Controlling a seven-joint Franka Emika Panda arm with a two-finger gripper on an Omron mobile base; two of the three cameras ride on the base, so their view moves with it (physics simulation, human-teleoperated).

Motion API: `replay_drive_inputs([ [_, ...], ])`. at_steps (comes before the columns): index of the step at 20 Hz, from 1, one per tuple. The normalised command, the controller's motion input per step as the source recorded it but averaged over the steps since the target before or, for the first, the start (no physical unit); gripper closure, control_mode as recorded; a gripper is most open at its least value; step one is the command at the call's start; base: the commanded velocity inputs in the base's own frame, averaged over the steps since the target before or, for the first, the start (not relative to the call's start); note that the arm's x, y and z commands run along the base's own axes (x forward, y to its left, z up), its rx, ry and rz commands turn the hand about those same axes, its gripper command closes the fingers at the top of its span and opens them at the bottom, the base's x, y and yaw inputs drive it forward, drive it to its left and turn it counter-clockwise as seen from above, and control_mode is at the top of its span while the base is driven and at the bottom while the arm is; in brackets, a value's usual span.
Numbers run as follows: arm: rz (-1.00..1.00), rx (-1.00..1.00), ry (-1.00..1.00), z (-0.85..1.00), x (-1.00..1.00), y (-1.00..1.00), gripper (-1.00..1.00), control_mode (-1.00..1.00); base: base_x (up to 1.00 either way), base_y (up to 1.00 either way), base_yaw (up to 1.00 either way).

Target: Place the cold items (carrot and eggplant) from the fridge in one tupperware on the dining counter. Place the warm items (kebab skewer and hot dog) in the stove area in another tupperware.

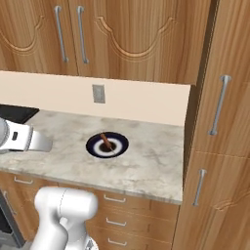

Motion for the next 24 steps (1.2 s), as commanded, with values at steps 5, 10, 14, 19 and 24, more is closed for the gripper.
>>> replay_drive_inputs([
  [5,0.00,0.09,0.05,-0.08,0.30,-0.13,-1.00,-1.00,0.38,-0.16,0.00],
  [10,0.00,0.11,0.19,-0.36,0.48,-0.22,-1.00,-1.00,0.00,0.00,0.00],
  [14,0.01,0.00,0.01,-0.40,0.26,-0.18,-1.00,-1.00,0.00,0.00,0.00],
  [19,0.12,0.00,0.16,-0.44,0.36,-0.49,-1.00,-1.00,0.00,0.00,0.00],
  [24,0.17,0.00,0.17,-0.39,0.40,-0.34,-1.00,-1.00,0.00,0.00,0.00],
])
